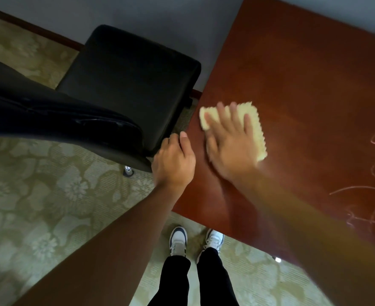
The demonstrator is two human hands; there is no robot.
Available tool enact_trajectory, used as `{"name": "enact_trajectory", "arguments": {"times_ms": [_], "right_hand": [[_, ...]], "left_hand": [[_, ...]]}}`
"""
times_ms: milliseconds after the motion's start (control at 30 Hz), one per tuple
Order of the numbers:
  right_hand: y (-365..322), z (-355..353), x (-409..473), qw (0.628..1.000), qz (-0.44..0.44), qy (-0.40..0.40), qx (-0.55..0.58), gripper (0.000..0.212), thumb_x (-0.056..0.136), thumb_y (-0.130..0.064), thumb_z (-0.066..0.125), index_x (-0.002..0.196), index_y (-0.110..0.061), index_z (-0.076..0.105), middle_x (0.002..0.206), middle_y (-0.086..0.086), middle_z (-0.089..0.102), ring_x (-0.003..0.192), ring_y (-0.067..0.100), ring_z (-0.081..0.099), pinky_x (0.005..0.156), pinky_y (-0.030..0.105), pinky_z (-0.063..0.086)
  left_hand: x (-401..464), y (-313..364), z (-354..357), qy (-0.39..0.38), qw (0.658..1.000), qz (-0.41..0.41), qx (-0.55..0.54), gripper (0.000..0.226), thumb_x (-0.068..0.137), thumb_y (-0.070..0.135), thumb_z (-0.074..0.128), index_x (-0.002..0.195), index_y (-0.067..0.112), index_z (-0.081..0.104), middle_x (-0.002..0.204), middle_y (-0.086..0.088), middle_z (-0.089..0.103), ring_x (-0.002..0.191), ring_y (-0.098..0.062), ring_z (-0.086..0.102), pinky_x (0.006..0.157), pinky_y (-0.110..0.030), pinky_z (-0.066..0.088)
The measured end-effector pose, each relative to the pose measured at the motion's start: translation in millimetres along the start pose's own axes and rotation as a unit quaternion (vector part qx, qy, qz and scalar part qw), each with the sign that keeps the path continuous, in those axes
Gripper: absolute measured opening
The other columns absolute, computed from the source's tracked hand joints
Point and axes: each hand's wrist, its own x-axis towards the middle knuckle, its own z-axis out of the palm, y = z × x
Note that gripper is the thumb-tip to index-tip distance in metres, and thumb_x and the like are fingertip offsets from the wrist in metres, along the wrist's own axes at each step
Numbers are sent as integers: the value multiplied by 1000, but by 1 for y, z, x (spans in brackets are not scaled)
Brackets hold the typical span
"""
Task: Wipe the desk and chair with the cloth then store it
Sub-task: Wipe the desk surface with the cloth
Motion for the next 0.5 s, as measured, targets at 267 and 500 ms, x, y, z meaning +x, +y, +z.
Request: {"name": "enact_trajectory", "arguments": {"times_ms": [267, 500], "right_hand": [[-69, 30, -123, 1000, 5, 4, -14, 49, 103, -35, 31, 150, -22, 41, 161, 7, 29, 152, 30, 12, 121, 54, 12], [-15, 21, -151, 995, 88, 42, -12, 49, 103, -38, 35, 151, -27, 39, 162, 6, 27, 152, 30, 14, 122, 52, 9]], "left_hand": [[-6, -2, -5, 31, 998, 12, -47, 26, 96, 42, 47, 104, 22, 62, 104, 4, 63, 96, -20, 62, 86, -39, 50], [-15, -7, 3, 80, 979, 173, 67, 42, 92, 31, 50, 127, 9, 55, 125, -13, 54, 116, -28, 51, 85, -35, 46]]}}
